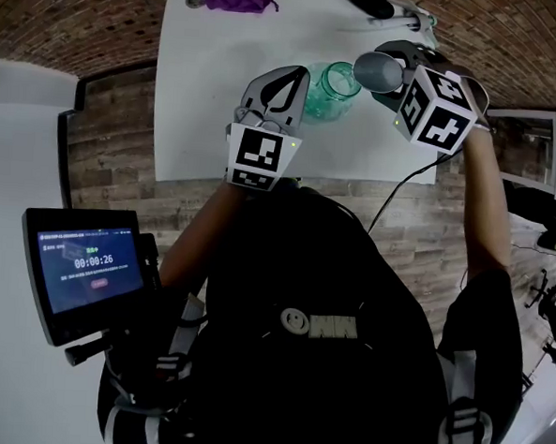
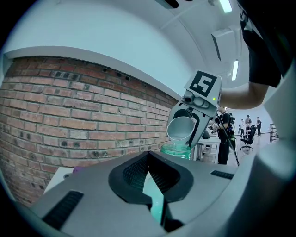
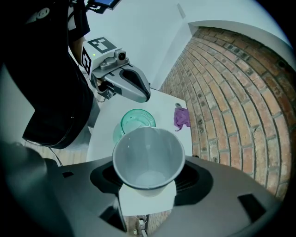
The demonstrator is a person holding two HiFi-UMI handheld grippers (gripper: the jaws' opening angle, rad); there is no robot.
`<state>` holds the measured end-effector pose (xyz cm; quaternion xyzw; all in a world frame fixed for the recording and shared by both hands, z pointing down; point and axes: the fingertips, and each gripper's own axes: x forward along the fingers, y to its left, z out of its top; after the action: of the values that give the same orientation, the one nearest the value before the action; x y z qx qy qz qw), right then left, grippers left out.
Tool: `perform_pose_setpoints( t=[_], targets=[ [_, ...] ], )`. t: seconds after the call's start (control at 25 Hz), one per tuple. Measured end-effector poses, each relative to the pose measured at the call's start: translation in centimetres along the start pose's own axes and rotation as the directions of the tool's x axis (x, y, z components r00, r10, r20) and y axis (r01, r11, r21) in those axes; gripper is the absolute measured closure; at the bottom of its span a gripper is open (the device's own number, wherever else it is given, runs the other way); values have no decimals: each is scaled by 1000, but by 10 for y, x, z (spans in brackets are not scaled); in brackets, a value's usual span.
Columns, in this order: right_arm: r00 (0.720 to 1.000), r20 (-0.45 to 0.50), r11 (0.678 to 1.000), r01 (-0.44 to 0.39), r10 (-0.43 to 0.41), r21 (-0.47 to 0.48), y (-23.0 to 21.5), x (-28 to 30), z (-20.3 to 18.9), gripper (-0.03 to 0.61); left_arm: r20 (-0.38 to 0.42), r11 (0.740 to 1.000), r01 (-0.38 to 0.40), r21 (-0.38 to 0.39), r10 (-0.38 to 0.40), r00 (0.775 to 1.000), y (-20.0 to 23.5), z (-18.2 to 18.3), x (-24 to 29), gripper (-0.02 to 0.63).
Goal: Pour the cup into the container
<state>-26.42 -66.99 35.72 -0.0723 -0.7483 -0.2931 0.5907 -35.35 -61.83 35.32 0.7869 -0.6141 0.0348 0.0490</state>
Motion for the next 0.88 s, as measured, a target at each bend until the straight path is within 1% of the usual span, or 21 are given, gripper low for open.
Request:
perform_pose_setpoints(
  t=[0.28,0.88],
  targets=[
    [1000,-20,1000,9,-9,-28,-2,2,0,288,-1,1000,-2,0,2,1000,1,0,0,611],
    [999,-51,999,7,-10,-53,-2,1,-2,288,4,1000,6,-2,-6,1000,-1,2,2,611]
  ],
)
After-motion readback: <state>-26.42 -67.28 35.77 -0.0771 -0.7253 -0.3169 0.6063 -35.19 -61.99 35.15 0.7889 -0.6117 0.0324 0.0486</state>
